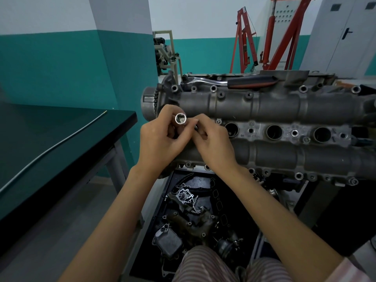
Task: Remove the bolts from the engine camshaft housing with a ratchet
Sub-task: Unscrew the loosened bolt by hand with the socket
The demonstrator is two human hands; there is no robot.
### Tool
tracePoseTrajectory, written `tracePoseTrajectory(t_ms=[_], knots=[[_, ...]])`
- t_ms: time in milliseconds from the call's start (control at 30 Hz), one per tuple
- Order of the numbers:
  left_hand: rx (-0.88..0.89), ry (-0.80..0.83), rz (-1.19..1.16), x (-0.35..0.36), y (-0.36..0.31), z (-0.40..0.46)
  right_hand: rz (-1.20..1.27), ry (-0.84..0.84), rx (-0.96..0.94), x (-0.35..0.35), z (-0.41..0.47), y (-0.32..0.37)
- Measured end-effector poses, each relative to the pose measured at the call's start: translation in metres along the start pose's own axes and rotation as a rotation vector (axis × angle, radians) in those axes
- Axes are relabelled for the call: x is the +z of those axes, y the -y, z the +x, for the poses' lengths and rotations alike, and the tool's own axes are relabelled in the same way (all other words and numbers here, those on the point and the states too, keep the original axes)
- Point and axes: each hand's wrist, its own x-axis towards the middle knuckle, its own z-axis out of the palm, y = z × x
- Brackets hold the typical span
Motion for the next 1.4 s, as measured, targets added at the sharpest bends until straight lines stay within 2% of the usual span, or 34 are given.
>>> tracePoseTrajectory(t_ms=[167, 367, 567, 700, 933, 1133, 1400], knots=[[0.004, 0.026, 0.056, -0.0004, 0.0035, -0.0003, -0.035, 0.03, -0.065, -0.0015, 0.0008, 0.003], [-0.035, 0.011, 0.066, 0.0005, 0.0033, 0.0008, -0.033, 0.005, 0.025, 0.0001, 0.0022, 0.0011], [-0.015, 0.043, 0.024, -0.0023, -0.0001, 0.0002, -0.014, -0.007, -0.015, -0.0007, -0.0003, 0.0006], [0.001, 0.088, 0.093, -0.0038, 0.0014, 0.0011, -0.051, 0.014, -0.038, -0.0009, 0.0002, 0.0021], [-0.017, 0.056, 0.11, -0.0026, -0.0006, 0.0031, -0.009, 0.001, 0.034, 0.0003, 0.0012, 0.0015], [-0.003, 0.084, 0.049, -0.0053, -0.0023, 0.0009, -0.023, 0.005, 0.007, 0.0, -0.0004, 0.0009], [-0.006, 0.046, 0.181, -0.002, 0.0004, 0.002, -0.029, 0.013, -0.008, -0.0013, 0.0002, 0.002]])
